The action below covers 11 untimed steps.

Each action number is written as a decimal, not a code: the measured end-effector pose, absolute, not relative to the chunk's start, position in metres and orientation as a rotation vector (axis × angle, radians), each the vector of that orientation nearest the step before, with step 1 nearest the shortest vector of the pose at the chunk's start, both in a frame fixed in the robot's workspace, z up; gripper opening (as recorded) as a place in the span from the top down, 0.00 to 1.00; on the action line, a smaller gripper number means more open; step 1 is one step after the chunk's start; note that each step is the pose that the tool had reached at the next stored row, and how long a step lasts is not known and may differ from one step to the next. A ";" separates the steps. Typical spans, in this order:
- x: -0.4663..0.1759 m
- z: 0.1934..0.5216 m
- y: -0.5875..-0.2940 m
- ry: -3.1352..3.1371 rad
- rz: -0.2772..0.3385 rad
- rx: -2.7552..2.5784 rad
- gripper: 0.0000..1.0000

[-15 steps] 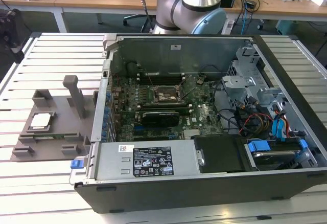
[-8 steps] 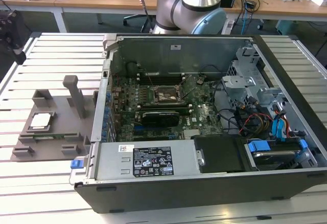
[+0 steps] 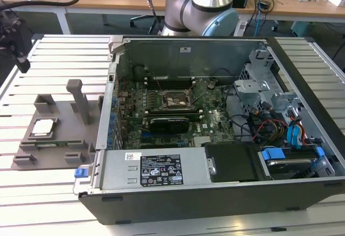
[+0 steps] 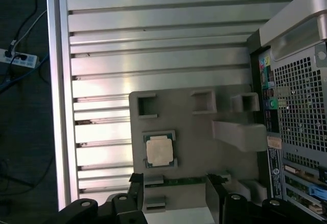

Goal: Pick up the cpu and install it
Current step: 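Pick up the cpu and move it towards the insertion slot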

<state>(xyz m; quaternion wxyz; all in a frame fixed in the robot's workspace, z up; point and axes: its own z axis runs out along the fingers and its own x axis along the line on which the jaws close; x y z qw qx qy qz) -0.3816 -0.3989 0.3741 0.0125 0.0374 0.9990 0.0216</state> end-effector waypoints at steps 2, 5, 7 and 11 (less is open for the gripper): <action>-0.382 0.372 -0.399 3.114 0.067 0.117 0.40; -0.382 0.370 -0.399 3.114 0.067 0.117 0.40; -0.382 0.369 -0.399 3.114 0.067 0.117 0.40; -0.382 0.365 -0.399 3.114 0.067 0.117 0.40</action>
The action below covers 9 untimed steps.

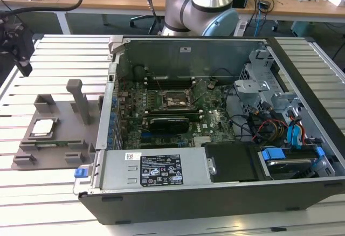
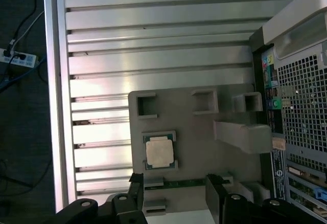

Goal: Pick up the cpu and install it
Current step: 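Pick up the cpu and move it towards the insertion slot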

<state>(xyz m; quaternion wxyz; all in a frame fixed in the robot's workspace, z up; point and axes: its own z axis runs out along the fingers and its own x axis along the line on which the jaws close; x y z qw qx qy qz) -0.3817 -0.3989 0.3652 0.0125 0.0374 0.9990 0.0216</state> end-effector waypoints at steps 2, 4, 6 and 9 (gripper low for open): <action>-0.382 0.364 -0.399 3.114 0.067 0.117 0.40; -0.382 0.362 -0.399 3.114 0.067 0.117 0.40; -0.382 0.361 -0.399 3.114 0.067 0.117 0.40; -0.382 0.359 -0.399 3.114 0.067 0.117 0.40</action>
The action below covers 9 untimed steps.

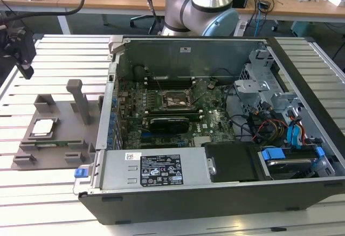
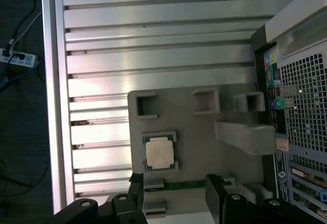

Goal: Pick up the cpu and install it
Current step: 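Pick up the cpu and move it towards the insertion slot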

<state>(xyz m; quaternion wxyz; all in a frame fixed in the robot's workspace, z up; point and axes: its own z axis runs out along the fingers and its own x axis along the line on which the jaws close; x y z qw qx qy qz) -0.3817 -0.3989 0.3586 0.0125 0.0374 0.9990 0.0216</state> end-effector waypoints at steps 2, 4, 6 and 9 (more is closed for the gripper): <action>-0.382 0.358 -0.399 3.114 0.067 0.117 0.40; -0.382 0.356 -0.399 3.114 0.067 0.116 0.40; -0.382 0.355 -0.399 3.114 0.067 0.117 0.40; -0.382 0.353 -0.399 3.114 0.067 0.117 0.40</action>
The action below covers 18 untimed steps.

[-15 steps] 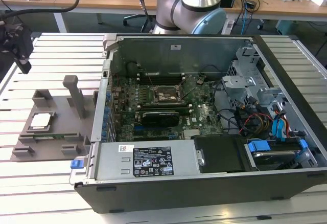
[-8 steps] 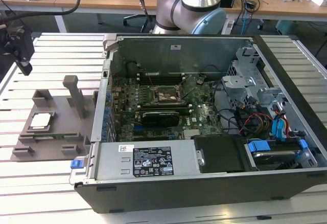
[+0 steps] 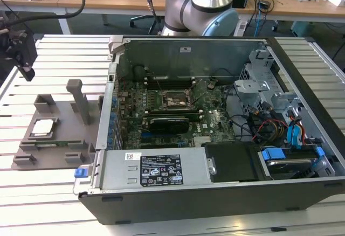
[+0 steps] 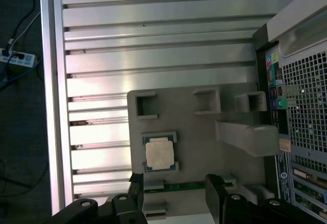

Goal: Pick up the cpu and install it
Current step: 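Pick up the cpu and move it towards the insertion slot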

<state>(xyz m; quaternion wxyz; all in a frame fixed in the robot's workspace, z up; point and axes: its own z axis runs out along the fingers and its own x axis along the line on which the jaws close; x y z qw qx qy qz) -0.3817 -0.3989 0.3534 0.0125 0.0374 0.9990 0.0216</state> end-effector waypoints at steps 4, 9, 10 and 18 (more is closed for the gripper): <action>-0.382 0.350 -0.399 3.114 0.067 0.117 0.40; -0.382 0.343 -0.399 3.114 0.067 0.117 0.40; -0.382 0.342 -0.399 3.114 0.067 0.117 0.40; -0.382 0.335 -0.399 3.114 -0.040 0.024 0.40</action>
